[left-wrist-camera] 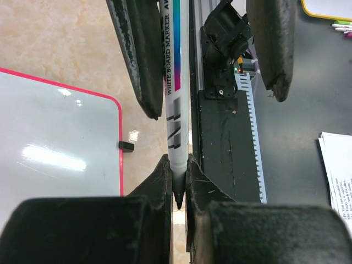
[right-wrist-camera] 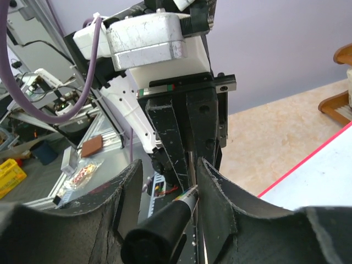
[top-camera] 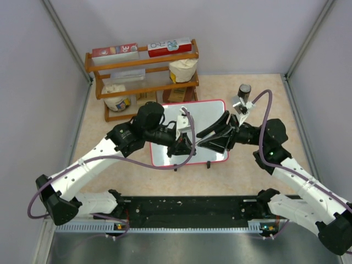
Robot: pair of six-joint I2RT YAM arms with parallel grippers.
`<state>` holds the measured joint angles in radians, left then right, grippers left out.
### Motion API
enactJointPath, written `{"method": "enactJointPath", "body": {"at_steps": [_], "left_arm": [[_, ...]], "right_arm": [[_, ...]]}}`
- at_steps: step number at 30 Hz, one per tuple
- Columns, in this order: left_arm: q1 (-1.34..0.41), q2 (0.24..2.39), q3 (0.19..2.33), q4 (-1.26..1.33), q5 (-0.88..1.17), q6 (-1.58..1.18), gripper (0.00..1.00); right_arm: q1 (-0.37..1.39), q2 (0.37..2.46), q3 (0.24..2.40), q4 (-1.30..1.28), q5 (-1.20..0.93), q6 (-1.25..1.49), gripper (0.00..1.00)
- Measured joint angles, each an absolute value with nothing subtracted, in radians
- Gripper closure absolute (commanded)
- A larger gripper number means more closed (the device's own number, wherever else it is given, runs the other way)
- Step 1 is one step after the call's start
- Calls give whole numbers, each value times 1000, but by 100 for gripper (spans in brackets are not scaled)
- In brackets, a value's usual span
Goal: Write a sentence on the whiteboard
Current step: Pick up the whiteboard marker at the center of the board.
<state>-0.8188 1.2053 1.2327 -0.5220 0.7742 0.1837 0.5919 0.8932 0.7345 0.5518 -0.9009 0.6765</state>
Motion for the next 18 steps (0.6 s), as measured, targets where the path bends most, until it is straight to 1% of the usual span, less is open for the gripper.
{"method": "enactJointPath", "body": {"at_steps": [4, 5, 6, 7, 17, 18], "left_arm": [[-819, 1205, 1245, -536, 774, 187, 100], [-819, 1205, 1248, -538, 774, 189, 100], [-819, 1205, 1249, -540, 774, 190, 100], [-819, 1205, 1250, -542, 775, 190, 100], [-819, 1221, 1250, -552, 794, 194, 100], [-819, 1221, 1250, -552, 795, 194, 100]], "right_arm": [[592, 892, 735, 505, -915, 645, 57], [592, 891, 735, 479, -915, 629, 59], [592, 891, 735, 460, -916, 619, 65], [592, 890, 735, 442, -916, 606, 67], [592, 866, 735, 386, -904, 576, 68], [592, 862, 735, 379, -902, 573, 70]]}}
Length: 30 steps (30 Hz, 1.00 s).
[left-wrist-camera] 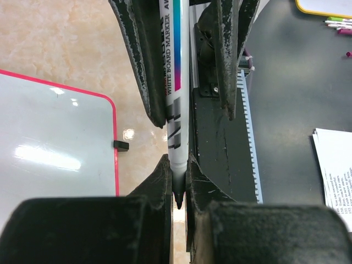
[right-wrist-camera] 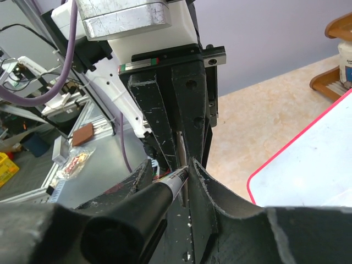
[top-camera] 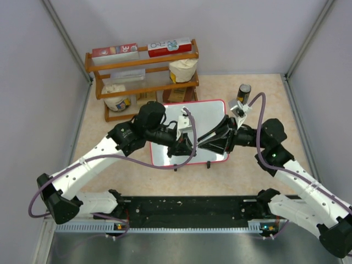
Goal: Write a sentence on the whiteboard
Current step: Pick up the whiteboard marker at the center of the board.
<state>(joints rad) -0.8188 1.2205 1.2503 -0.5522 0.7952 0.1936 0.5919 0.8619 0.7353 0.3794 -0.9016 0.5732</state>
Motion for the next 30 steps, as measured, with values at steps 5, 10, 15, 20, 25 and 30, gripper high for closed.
{"method": "enactJointPath", "body": {"at_steps": [5, 10, 15, 20, 25, 30], "left_arm": [[-819, 1221, 1250, -555, 799, 194, 100], [-819, 1221, 1250, -562, 797, 184, 100], [-819, 1221, 1250, -561, 794, 184, 48], [-819, 1210, 1232, -535, 768, 170, 17], [-793, 1127, 1111, -423, 691, 45, 16], [-704, 1095, 1029, -282, 645, -136, 17]], "right_arm": [[592, 850, 735, 351, -881, 549, 85], [592, 845, 735, 323, -850, 524, 100], [593, 837, 735, 305, -835, 516, 100], [593, 823, 735, 242, -792, 498, 100], [593, 801, 735, 148, -692, 452, 100], [593, 792, 735, 54, -572, 406, 100]]}}
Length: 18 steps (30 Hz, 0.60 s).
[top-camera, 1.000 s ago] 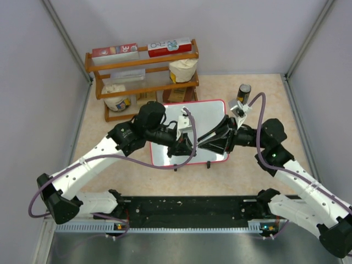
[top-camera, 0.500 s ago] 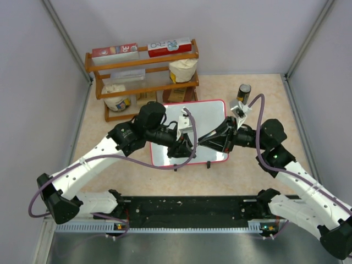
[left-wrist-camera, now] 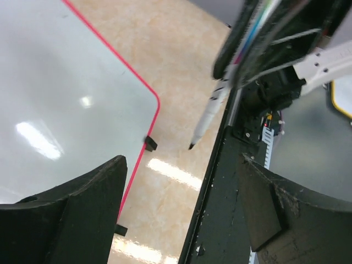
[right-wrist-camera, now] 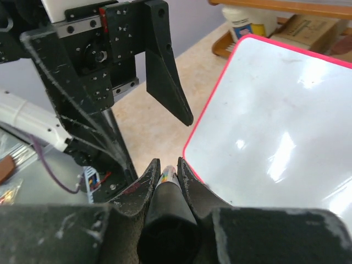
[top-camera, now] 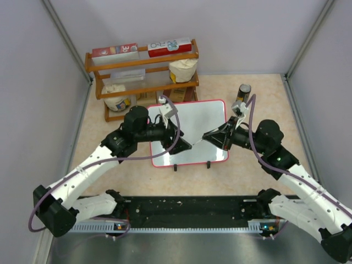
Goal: Write a sentence on the whiteboard
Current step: Pick up the whiteboard marker at the center of the board, then adjust the whiteboard on the whiteboard stand.
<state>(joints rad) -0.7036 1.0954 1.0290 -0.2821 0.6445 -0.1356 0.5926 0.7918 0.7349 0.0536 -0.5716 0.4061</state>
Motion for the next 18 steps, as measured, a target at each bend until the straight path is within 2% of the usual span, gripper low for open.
{"method": "enactJointPath", "body": {"at_steps": [9, 14, 18], "left_arm": [[-487, 1077, 747, -44, 568, -452, 17], [-328, 951, 599, -7, 478, -557, 18], [-284, 841, 527, 20, 389, -590, 18]], "right_arm": [[593, 735, 686, -12, -420, 369, 100], [593, 731, 667, -16, -384, 366, 100], [593, 749, 661, -18, -364, 365, 100]]}}
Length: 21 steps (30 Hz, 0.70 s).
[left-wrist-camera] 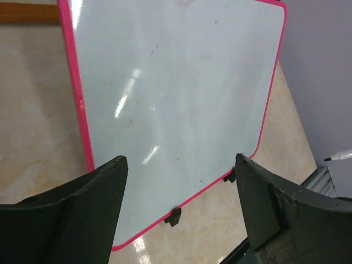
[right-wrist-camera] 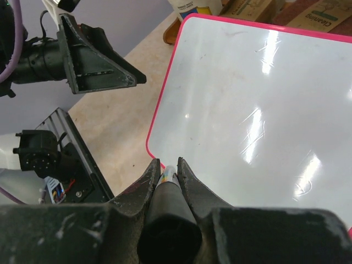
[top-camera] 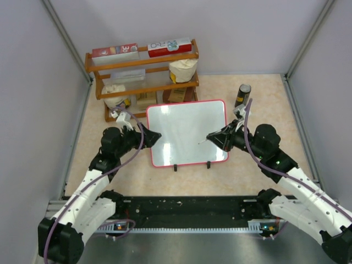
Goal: Write a sentence on the whiteboard
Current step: Adjust the whiteboard on the whiteboard stand.
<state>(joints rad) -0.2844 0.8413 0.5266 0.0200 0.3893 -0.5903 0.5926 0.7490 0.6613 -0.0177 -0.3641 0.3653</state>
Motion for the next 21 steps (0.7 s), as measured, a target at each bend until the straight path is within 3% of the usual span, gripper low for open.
{"method": "enactJointPath", "body": {"at_steps": [8, 21], "left_arm": [[-263, 785, 475, 37, 278, -604, 17], [-256, 821, 475, 45, 259, -592, 17]], "right_arm": [[593, 762, 661, -19, -336, 359, 100], [583, 762, 661, -19, -331, 360, 100]]}}
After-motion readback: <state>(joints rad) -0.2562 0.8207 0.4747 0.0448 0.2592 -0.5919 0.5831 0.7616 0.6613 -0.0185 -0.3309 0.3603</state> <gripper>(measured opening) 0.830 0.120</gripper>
